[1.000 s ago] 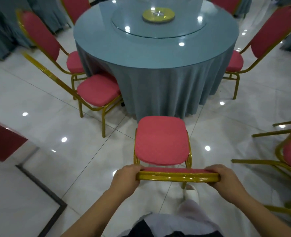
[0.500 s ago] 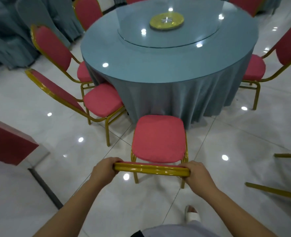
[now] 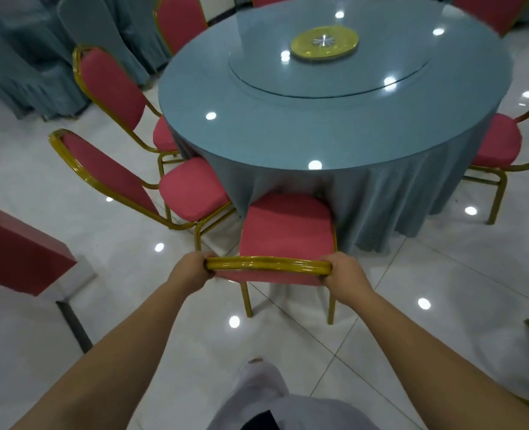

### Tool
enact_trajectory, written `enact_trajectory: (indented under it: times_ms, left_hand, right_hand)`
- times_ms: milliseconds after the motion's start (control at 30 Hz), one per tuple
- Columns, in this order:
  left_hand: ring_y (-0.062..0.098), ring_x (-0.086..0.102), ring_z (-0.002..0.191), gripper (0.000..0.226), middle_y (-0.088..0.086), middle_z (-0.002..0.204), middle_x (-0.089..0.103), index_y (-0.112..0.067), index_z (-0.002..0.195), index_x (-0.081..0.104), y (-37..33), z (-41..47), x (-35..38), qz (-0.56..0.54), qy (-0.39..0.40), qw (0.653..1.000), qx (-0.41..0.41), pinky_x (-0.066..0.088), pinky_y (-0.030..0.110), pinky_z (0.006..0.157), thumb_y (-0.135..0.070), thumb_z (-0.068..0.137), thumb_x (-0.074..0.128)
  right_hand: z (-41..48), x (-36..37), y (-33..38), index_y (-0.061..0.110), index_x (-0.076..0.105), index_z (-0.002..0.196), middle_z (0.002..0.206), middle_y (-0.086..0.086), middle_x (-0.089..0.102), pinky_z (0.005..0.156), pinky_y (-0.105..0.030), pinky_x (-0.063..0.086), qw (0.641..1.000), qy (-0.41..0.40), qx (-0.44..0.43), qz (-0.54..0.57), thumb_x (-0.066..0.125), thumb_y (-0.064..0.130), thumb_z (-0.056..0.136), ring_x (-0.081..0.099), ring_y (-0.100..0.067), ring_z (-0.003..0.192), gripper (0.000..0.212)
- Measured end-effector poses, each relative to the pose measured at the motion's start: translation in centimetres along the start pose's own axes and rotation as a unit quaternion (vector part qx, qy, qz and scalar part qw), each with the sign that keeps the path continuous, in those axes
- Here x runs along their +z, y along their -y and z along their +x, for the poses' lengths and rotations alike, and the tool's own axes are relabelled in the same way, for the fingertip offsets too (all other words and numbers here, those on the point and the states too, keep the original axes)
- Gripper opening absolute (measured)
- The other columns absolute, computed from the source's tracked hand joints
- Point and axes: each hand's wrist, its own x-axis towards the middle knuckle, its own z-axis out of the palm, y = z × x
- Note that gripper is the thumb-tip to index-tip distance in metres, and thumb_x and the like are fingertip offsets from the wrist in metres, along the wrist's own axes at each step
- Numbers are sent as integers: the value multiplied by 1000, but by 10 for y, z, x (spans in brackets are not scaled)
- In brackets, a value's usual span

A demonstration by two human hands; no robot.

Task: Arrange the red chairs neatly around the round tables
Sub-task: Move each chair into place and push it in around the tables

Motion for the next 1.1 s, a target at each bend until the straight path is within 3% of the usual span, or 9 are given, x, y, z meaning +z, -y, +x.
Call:
enact_trajectory:
  times_ms: [233, 367, 467, 533, 700, 833, 1100]
  left_hand:
    - [19, 65, 79, 14, 0, 80, 68, -22, 88, 70, 25, 64, -30, 16, 36, 998, 50, 57, 40, 76, -11, 89, 63]
    - [13, 62, 72, 17, -7, 74, 65, -28, 80, 68, 42, 82, -38, 1, 66, 992, 109, 49, 30, 63, -13, 87, 62]
    - [15, 62, 75, 21, -6, 80, 67, -27, 90, 70, 53, 88, -33, -20, 73, 987, 140, 47, 28, 60, -10, 86, 58]
    - [16, 63, 77, 25, -6, 81, 67, -31, 87, 68, 55, 90, -34, -27, 81, 985, 153, 50, 33, 63, -9, 84, 57]
    - [16, 61, 76, 44, -11, 76, 63, -47, 67, 54, 62, 95, -34, -36, 88, 979, 181, 52, 35, 65, -7, 84, 55]
    - [17, 61, 81, 48, -12, 80, 61, -50, 68, 53, 66, 95, -34, -46, 90, 976, 194, 54, 39, 70, -5, 85, 54]
    - [18, 62, 84, 47, -12, 85, 63, -49, 76, 58, 66, 98, -41, -43, 115, 970, 211, 56, 43, 74, -2, 82, 54]
  right_hand:
    - [41, -1, 36, 24, 72, 78, 77, 0, 70, 74, -43, 58, 998, 4, 55, -10, 69, 15, 86, 67, -19, 76, 13]
    - [42, -2, 54, 27, 70, 77, 77, 5, 65, 66, -32, 50, 996, -22, 81, -24, 73, 15, 86, 62, -13, 74, 16]
    - [39, 4, 60, 33, 67, 78, 80, 6, 65, 68, -27, 44, 994, -40, 104, -7, 74, 14, 87, 61, -11, 77, 22]
    - [38, 7, 65, 28, 70, 86, 85, 4, 64, 71, -29, 46, 988, -68, 140, 8, 75, 14, 86, 63, -18, 83, 14]
    - [34, 18, 79, 33, 65, 89, 90, 4, 62, 88, -54, 51, 970, -120, 209, -39, 74, 22, 87, 59, -24, 90, 14]
    - [32, 18, 86, 25, 66, 95, 89, -2, 63, 83, -49, 55, 967, -116, 225, -38, 70, 19, 90, 61, -24, 81, 8]
    - [28, 19, 87, 28, 66, 97, 84, 0, 64, 80, -47, 57, 958, -107, 252, -80, 67, 25, 91, 62, -23, 78, 7]
